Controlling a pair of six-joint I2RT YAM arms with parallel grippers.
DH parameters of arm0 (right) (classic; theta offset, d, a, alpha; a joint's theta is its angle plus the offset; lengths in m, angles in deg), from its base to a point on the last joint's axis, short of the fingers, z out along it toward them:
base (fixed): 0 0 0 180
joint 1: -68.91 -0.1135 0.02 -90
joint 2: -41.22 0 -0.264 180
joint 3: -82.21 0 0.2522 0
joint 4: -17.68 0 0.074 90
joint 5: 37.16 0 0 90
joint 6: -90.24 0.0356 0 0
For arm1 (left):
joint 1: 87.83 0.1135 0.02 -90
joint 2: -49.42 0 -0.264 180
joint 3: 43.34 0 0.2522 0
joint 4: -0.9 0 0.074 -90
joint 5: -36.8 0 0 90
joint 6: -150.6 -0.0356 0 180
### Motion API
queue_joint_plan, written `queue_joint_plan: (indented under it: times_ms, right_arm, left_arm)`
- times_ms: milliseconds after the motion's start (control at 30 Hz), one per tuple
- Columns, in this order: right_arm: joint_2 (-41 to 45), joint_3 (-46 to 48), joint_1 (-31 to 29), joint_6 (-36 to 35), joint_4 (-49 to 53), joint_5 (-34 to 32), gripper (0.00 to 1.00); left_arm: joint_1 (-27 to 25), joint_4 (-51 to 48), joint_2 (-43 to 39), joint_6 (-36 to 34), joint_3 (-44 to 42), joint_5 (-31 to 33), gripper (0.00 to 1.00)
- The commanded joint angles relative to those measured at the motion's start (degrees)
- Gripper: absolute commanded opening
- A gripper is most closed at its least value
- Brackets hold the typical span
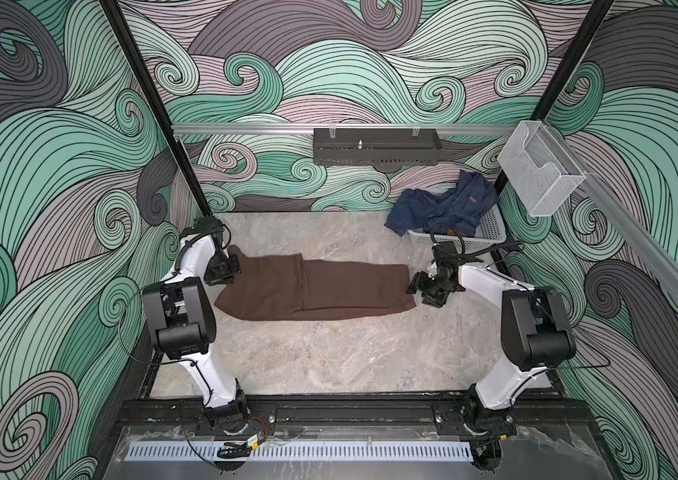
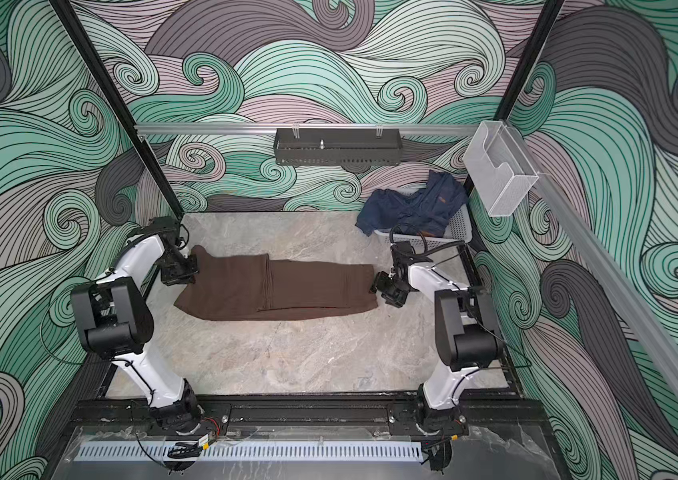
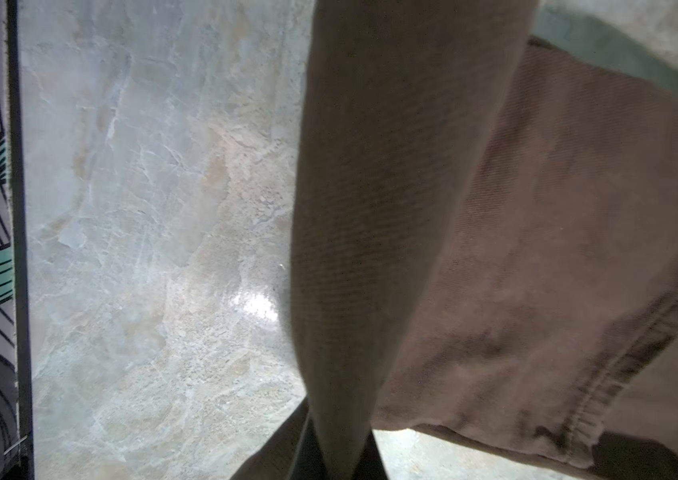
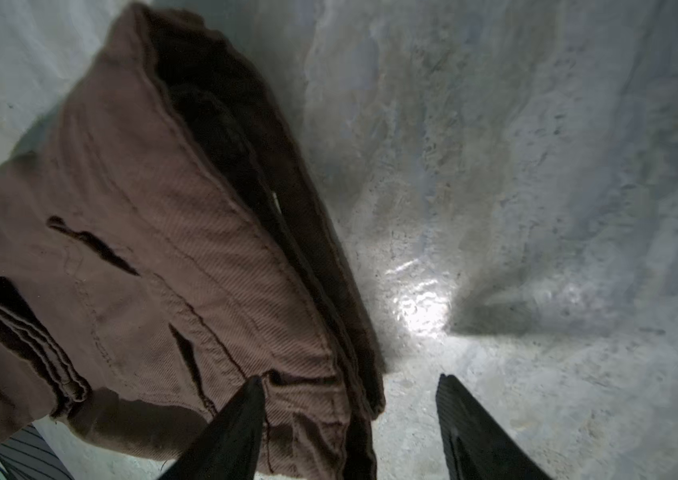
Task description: Fold and stack the trousers
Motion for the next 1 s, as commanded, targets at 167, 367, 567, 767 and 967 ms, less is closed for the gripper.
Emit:
queue_joint_plan:
  times_ms: [167, 367, 567, 767, 967]
  right_arm:
    - [-7.3, -4.5, -0.4, -2.1, -3.3, 4.7, 0.59]
    - [-9.1, -4.5, -1.8, -2.5, -5.7, 7.8, 0.41]
    - [-9.8, -3.8, -3.4, -2.7, -7.1, 9.3, 0.30]
    - [-10.3, -3.3, -4.4, -1.7, -8.6, 10.7, 0.27]
    - [-10.3, -3.2, -5.2, -0.9, -9.4, 11.4, 0.27]
  left_arm:
    - [-6.0, -3.4, -6.6, 1.4, 3.7, -11.1, 0.00]
    - [-15.7, -5.3, -7.9, 7.1, 5.3, -14.6, 0.00]
    - [-25.8, -2.7, -7.1, 13.7, 7.4, -17.3, 0.00]
    - [-35.4, -0.8, -2.2, 18.9, 13.5, -18.0, 0.00]
    - [-42.8, 1.5, 4.2, 23.6, 19.2, -18.4, 0.00]
